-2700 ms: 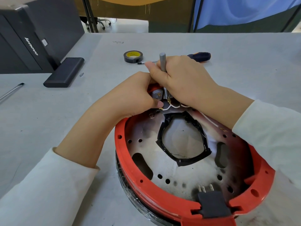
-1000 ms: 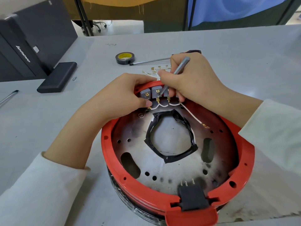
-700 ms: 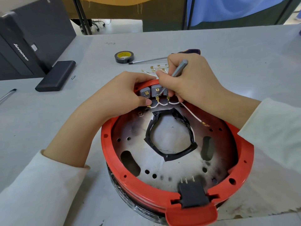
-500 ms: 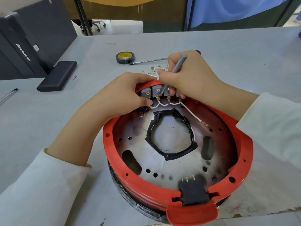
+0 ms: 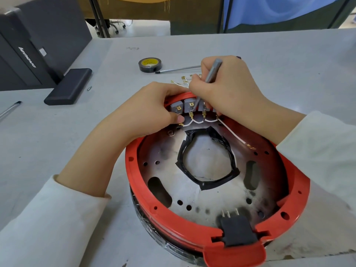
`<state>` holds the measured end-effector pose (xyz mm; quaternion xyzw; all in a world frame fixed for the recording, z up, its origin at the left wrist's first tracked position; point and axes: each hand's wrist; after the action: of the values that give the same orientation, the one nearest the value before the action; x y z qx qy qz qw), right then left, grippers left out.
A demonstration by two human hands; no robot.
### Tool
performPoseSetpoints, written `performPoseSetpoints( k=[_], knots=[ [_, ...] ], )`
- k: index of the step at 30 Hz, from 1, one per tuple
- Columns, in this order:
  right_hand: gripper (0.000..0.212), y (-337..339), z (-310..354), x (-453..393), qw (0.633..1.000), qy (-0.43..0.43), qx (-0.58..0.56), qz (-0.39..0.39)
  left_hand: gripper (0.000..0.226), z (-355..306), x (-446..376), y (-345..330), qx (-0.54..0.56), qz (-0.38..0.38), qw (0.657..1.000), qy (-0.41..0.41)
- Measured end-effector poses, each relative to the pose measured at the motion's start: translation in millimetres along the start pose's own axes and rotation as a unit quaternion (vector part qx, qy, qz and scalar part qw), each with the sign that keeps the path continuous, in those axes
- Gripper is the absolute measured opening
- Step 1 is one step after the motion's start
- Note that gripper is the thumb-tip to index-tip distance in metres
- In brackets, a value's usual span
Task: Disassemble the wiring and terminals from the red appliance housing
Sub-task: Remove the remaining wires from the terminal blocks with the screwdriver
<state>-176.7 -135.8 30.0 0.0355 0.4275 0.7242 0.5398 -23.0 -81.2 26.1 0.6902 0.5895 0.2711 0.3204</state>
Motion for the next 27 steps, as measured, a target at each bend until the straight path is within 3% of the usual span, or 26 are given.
performPoseSetpoints(
  k=[11, 27],
  knots=[
    [0.041, -0.9, -0.4, 2.8, 0.999, 0.043, 0.022, -0.006, 0.053, 1.9, -0.8, 0.3, -0.005, 0.000, 1.000, -0.010],
    [0.030, 3.4, -4.2, -12.4, 0.991, -0.073, -0.067, 0.090, 0.054, 0.2, -2.0, -1.0, -0.008, -0.005, 1.000, 0.002]
  ],
)
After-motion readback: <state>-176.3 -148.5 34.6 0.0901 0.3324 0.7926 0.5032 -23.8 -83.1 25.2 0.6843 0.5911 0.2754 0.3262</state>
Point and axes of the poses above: each hand's wrist, its own x-axis away from the middle knuckle, its own y-axis out of the back of the hand, z = x × y, and after that the axes turned 4 degrees about z, right-handed
